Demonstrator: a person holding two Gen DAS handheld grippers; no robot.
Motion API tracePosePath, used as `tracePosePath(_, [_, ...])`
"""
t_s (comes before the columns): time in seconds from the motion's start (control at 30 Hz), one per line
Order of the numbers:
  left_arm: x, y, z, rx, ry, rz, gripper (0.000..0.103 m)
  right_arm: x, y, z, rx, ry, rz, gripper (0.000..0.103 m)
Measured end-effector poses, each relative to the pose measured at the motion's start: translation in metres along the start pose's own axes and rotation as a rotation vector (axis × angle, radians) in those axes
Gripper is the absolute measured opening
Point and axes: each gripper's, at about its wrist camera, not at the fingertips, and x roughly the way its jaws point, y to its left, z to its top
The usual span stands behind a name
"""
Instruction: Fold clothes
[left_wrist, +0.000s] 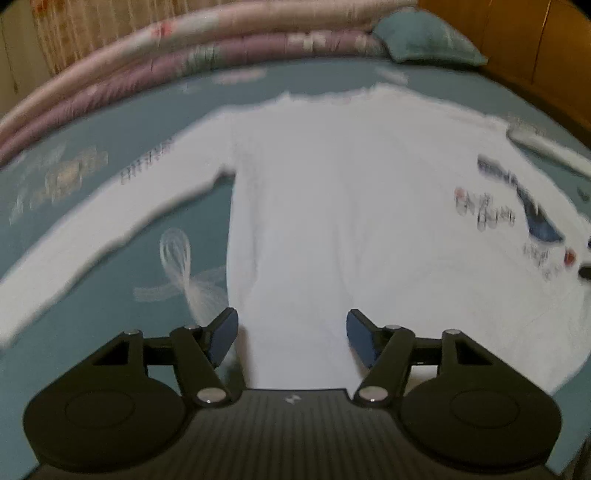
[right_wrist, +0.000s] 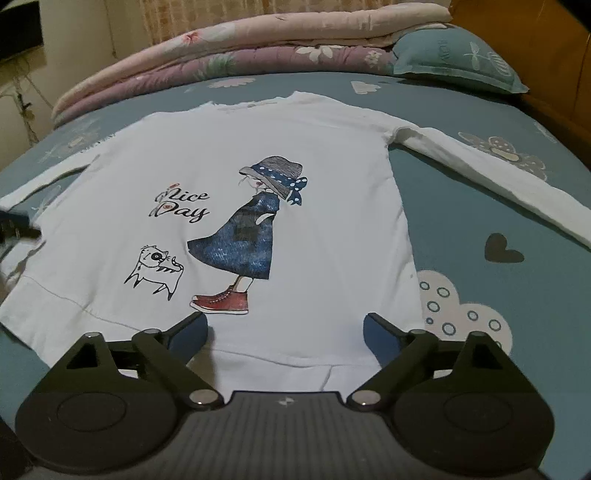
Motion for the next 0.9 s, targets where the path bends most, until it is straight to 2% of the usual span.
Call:
tracePosePath(0.1, [0.010, -0.004, 0.030, -0.014, -0.052, -0.046, 0.067, 0.010, 0.006, 0.008, 0.001, 0.021, -0.021, 0.103])
tracePosePath(0.17, [0.029, -0.012, 0.047, 0.013, -0.065, -0.059, 0.069, 0.013, 0.007, 0.011, 0.005, 0.025, -0.022, 0.103])
tracePosePath(0.27, [0.065, -0.020, 0.058, 0.029, -0.032, -0.056, 0.069, 0.013, 0.007, 0.011, 0.011, 0.023, -0.023, 0.103])
tracePosePath(0.33, [0.080, -0.016, 0.051, 0.003, 0.001, -0.063, 0.069, 0.013, 0.006, 0.010, 0.007, 0.022, -0.020, 0.103])
tracePosePath(0.43, [0.068, -0.006, 0.029, 0.008, -0.039, -0.079, 0.072, 0.012, 0.004, 0.009, -0.004, 0.020, -0.008, 0.103])
tracePosePath(0.5, [0.054, 0.003, 0.014, -0.005, -0.021, -0.067, 0.076, 0.012, 0.004, 0.008, -0.005, 0.013, -0.006, 0.103])
tracePosePath(0.6, [0.029, 0.010, -0.006, 0.008, 0.020, -0.052, 0.076, 0.013, 0.004, 0.007, -0.005, 0.003, -0.010, 0.103])
tracePosePath(0.7, [0.005, -0.001, -0.012, 0.018, 0.054, -0.034, 0.075, 0.013, 0.006, 0.005, -0.004, -0.008, -0.018, 0.103])
tracePosePath(0.77, [-0.009, -0.017, -0.014, 0.045, 0.001, -0.100, 0.077, 0.013, 0.006, 0.004, -0.004, -0.015, -0.023, 0.103])
tracePosePath(0.83, [-0.011, -0.035, -0.018, 0.099, -0.009, -0.108, 0.078, 0.013, 0.006, 0.005, -0.008, -0.012, -0.020, 0.103])
tracePosePath(0.9, [-0.006, -0.049, -0.024, 0.132, 0.022, -0.083, 0.078, 0.013, 0.005, 0.005, -0.012, -0.008, -0.015, 0.103])
